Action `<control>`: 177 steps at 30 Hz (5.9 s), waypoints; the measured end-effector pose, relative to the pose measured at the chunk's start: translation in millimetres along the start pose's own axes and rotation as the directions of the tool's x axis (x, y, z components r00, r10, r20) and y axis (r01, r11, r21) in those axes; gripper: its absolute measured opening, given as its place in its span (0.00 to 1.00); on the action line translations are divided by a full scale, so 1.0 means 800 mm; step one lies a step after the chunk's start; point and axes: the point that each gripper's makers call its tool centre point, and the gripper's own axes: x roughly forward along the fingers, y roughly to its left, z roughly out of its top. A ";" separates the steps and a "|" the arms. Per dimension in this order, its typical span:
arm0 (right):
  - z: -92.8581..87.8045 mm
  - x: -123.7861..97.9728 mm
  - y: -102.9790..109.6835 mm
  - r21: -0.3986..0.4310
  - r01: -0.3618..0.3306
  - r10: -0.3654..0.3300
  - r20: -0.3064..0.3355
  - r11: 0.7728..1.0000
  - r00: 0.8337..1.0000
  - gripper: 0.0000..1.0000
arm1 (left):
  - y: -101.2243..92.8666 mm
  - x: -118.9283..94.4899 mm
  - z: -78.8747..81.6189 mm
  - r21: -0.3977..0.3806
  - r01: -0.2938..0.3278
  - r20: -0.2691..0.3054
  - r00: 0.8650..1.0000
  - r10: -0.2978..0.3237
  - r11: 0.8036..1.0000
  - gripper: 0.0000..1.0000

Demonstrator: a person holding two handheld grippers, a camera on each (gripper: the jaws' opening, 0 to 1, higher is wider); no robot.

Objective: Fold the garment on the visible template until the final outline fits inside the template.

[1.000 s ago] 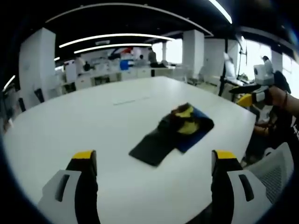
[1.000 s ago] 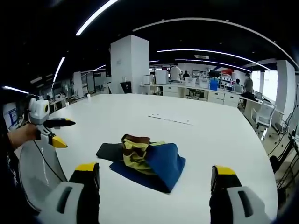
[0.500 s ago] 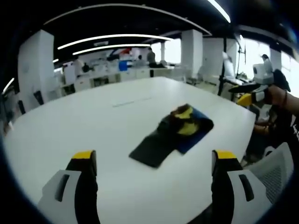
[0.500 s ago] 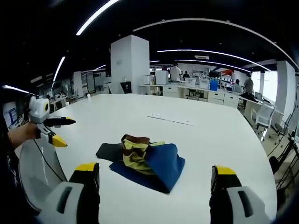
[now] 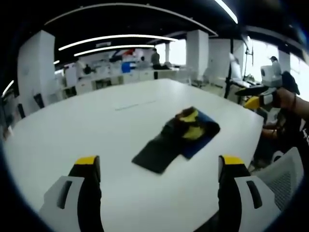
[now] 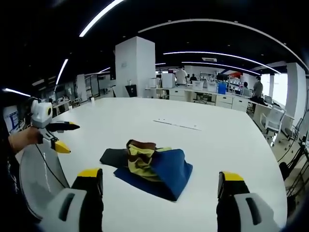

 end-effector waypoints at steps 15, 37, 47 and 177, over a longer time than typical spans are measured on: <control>0.000 0.021 0.010 -0.034 -0.048 0.048 -0.007 0.998 0.999 0.95 | -0.007 0.012 0.010 0.030 0.029 0.028 0.999 -0.030 0.999 0.92; -0.011 0.084 0.020 -0.006 -0.140 0.140 -0.051 0.990 0.989 0.77 | -0.005 0.069 0.022 -0.004 0.132 0.061 0.989 -0.132 0.991 0.77; -0.018 0.111 0.016 -0.050 -0.151 0.147 -0.079 0.987 0.986 0.65 | -0.002 0.100 0.024 -0.033 0.168 0.055 0.985 -0.166 0.985 0.69; -0.066 0.158 0.015 -0.177 -0.116 0.082 -0.186 0.977 0.979 0.00 | -0.048 0.260 -0.006 0.145 0.702 -0.245 0.708 -0.663 0.697 0.12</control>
